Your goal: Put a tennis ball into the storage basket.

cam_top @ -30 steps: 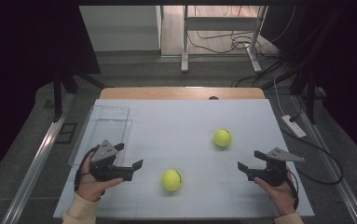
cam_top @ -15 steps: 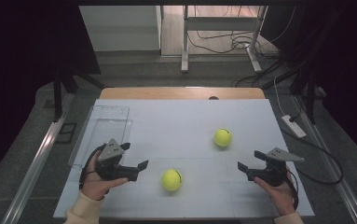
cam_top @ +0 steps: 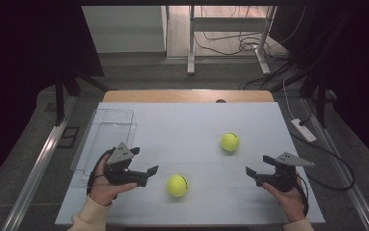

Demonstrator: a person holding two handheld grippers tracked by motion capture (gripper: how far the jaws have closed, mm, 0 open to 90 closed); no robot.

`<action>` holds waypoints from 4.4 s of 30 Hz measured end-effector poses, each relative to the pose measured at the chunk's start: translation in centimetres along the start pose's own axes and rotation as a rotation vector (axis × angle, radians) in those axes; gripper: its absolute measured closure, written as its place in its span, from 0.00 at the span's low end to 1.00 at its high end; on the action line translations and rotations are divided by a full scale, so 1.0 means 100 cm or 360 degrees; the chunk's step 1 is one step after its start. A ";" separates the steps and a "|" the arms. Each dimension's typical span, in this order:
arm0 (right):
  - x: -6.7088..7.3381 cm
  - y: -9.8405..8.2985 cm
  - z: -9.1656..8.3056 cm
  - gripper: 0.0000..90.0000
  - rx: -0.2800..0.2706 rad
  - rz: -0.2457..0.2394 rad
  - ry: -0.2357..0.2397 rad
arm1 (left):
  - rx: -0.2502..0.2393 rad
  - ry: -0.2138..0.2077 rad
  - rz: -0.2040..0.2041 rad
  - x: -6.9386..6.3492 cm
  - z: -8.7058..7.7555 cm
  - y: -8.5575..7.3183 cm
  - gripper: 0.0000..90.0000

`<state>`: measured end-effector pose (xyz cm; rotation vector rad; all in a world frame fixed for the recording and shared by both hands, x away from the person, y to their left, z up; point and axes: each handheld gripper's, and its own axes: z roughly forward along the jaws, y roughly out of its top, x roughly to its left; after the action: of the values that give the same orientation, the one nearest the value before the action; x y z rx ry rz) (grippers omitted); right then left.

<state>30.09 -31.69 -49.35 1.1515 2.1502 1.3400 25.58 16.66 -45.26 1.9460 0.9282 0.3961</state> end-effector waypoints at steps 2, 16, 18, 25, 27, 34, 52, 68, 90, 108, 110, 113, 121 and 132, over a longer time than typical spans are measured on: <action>0.000 0.000 0.000 0.11 0.0001 -0.0003 0.0000 | 0.0001 -0.0004 0.0001 0.000 0.002 0.001 0.09; 0.000 0.000 0.000 0.11 0.0000 -0.0010 -0.0002 | 0.0039 -0.0062 0.0046 -0.010 0.017 0.008 0.09; 0.001 0.000 0.000 0.11 0.0002 -0.0011 -0.0001 | 0.0044 -0.0074 0.0051 -0.012 0.019 0.009 0.09; 0.001 0.000 0.002 0.11 0.0016 -0.0027 -0.0011 | 0.0073 -0.0116 0.0086 -0.018 0.029 0.012 0.09; 0.001 0.000 0.002 0.11 0.0019 -0.0029 -0.0014 | 0.0085 -0.0125 0.0098 -0.019 0.031 0.014 0.09; 0.001 0.000 0.001 0.11 0.0016 -0.0026 -0.0013 | 0.0104 -0.0156 0.0107 -0.023 0.036 0.017 0.10; 0.001 -0.001 0.002 0.11 0.0020 -0.0026 -0.0013 | 0.0228 -0.0246 0.0167 -0.038 0.058 0.017 0.08; 0.002 -0.002 0.003 0.12 0.0032 -0.0033 -0.0011 | 0.0375 -0.0291 0.0189 -0.050 0.076 0.006 0.06; 0.002 -0.003 0.005 0.12 0.0051 -0.0050 -0.0016 | 0.0523 -0.0263 0.0158 -0.054 0.100 -0.013 0.10; 0.001 -0.003 0.004 0.12 0.0049 -0.0047 -0.0029 | 0.0537 -0.0291 0.0148 -0.052 0.099 -0.013 0.30; 0.001 -0.003 0.004 0.12 0.0048 -0.0045 -0.0029 | 0.0521 -0.0281 0.0143 -0.051 0.098 -0.013 0.30; 0.001 -0.003 0.005 0.12 0.0049 -0.0049 -0.0029 | 0.0497 -0.0269 0.0134 -0.049 0.095 -0.012 0.30; 0.002 -0.003 0.004 0.12 0.0051 -0.0052 -0.0033 | 0.0411 -0.0247 0.0127 -0.045 0.087 -0.008 0.30; -0.001 -0.005 0.007 0.12 0.0056 -0.0038 -0.0021 | 0.0267 -0.0260 0.0055 -0.036 0.075 -0.001 0.30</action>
<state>30.41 -31.42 -50.11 1.1411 2.1800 1.2858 27.62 9.51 -48.98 2.1144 0.8451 0.1800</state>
